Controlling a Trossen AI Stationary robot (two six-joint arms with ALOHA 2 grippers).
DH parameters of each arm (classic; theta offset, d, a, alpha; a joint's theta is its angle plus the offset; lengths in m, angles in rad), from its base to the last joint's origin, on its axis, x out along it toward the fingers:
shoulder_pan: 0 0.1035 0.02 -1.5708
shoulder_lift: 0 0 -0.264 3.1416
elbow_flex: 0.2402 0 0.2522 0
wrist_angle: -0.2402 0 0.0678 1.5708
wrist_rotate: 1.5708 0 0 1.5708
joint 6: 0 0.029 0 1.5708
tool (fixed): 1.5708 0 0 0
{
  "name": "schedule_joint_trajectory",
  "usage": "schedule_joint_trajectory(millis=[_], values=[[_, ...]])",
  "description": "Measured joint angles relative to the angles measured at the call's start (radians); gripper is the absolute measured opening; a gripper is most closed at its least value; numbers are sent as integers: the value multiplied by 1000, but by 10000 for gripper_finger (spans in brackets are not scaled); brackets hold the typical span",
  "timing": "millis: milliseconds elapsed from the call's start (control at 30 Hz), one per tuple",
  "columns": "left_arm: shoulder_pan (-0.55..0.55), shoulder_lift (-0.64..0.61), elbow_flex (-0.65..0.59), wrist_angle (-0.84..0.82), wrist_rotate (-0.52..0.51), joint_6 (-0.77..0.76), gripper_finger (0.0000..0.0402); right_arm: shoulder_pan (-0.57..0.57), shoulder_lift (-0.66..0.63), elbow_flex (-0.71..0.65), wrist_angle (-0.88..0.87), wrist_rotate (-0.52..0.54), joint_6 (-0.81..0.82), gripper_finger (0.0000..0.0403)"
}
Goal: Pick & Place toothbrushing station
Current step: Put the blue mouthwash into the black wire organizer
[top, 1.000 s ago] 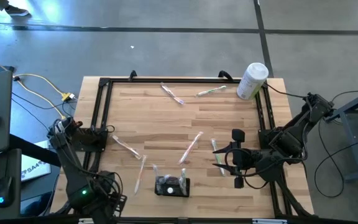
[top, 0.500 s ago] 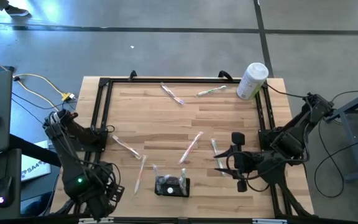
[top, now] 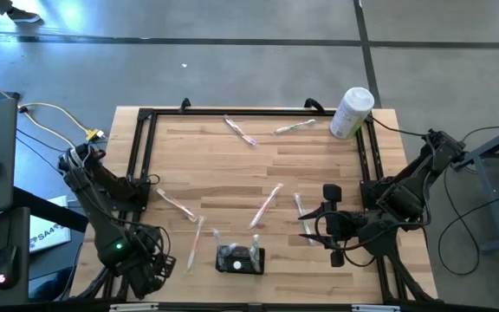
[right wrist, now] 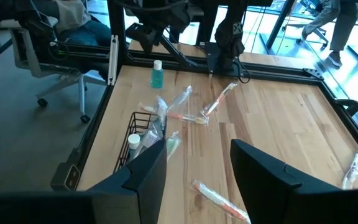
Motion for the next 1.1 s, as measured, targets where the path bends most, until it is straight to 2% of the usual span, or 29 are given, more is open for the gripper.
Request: schedule_joint_trajectory(millis=[300,633,1100], values=[[0,0,-138,170,19,-5,246,0,0,0,-4,1,0,171],[0,0,-194,168,30,-10,246,-4,0,0,-22,1,0,171],[1,0,-283,282,19,-9,246,-24,0,0,-41,2,19,171]])
